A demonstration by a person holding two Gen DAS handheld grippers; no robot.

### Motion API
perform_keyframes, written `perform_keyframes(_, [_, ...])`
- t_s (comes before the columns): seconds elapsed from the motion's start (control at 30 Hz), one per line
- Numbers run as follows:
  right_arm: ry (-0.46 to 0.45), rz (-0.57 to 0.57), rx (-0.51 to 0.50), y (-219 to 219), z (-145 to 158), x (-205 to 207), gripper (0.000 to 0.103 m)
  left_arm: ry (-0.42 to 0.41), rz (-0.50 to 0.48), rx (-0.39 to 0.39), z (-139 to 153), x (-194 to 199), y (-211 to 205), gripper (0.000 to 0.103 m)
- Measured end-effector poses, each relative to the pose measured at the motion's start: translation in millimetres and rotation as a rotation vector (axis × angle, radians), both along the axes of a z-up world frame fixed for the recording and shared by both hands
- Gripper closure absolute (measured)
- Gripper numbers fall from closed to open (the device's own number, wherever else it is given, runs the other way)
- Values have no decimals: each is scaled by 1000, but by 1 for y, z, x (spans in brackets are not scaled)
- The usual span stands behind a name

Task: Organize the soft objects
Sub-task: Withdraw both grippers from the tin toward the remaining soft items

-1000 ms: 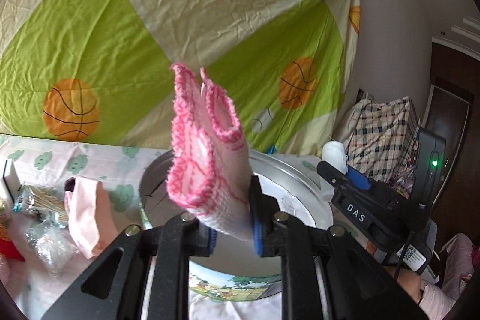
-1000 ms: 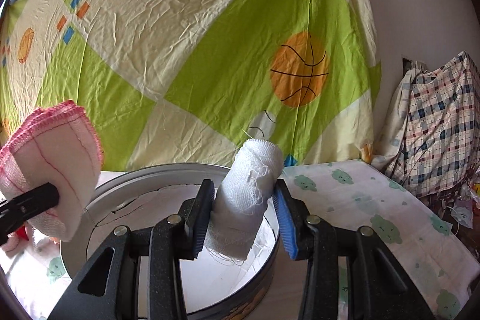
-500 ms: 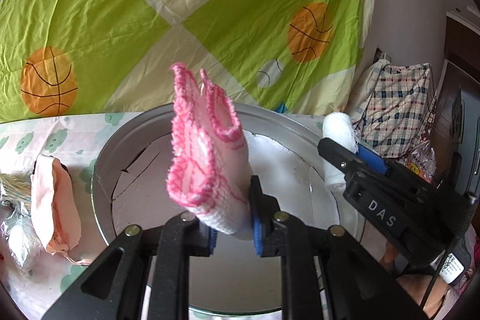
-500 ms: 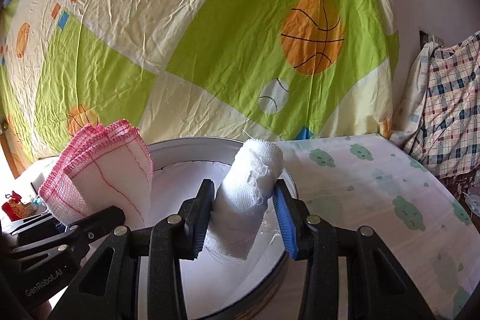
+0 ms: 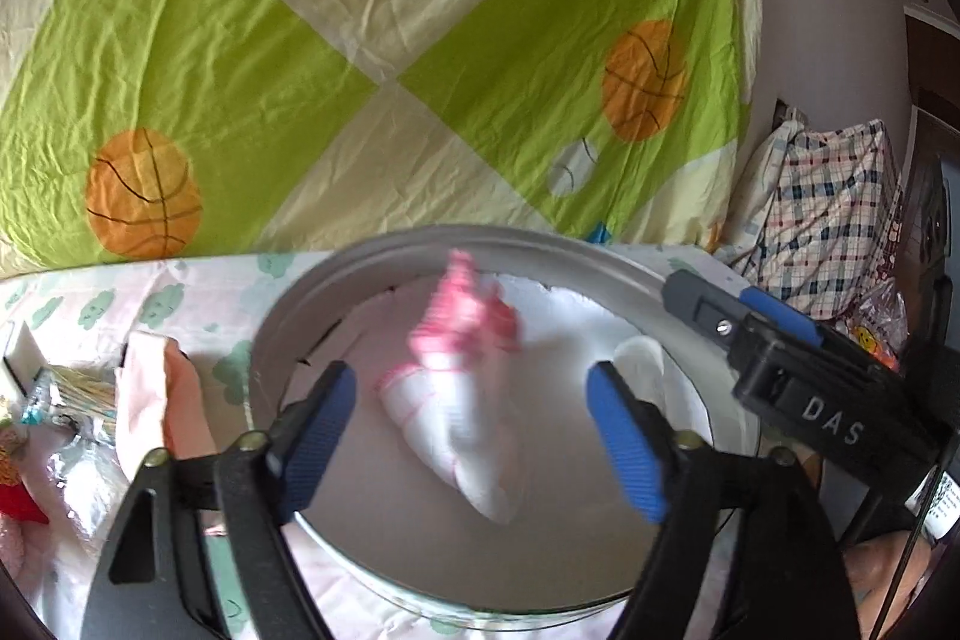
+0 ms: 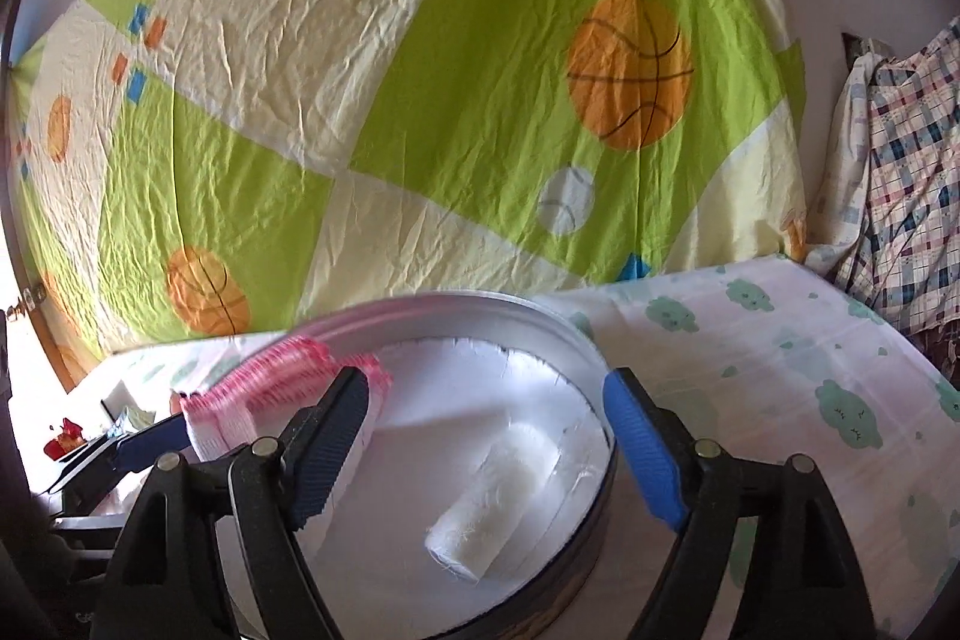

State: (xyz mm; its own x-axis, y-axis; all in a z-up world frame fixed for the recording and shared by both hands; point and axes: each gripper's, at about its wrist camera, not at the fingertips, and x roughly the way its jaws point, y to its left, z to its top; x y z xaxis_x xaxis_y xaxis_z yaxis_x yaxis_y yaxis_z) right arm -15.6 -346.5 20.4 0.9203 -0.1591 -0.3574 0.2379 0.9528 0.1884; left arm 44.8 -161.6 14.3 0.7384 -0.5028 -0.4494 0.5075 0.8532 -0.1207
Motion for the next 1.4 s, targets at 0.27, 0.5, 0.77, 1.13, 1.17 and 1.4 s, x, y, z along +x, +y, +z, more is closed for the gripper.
perform_keyframes(0.27, [-189, -247, 69, -30, 12, -38, 12, -179, 303, -109, 24, -3, 54, 0])
perform_keyframes(0.5, [-146, -270, 109, -38, 7, -35, 12, -137, 374, -78, 10, 1, 71, 0])
perform_keyframes(0.77, [-170, -284, 53, -19, 6, -45, 12, -165, 386, 40, -3, -12, 73, 0])
perform_keyframes(1.13, [-159, -295, 24, 11, 4, -51, 12, -146, 389, 36, -6, -23, 103, 0])
perform_keyframes(1.17, [-157, -291, 17, 14, 4, -51, 12, -142, 396, 34, -6, -22, 108, 0])
perform_keyframes(1.4, [-154, -272, 7, 39, 5, -56, 12, -107, 427, 18, -8, -18, 137, 0])
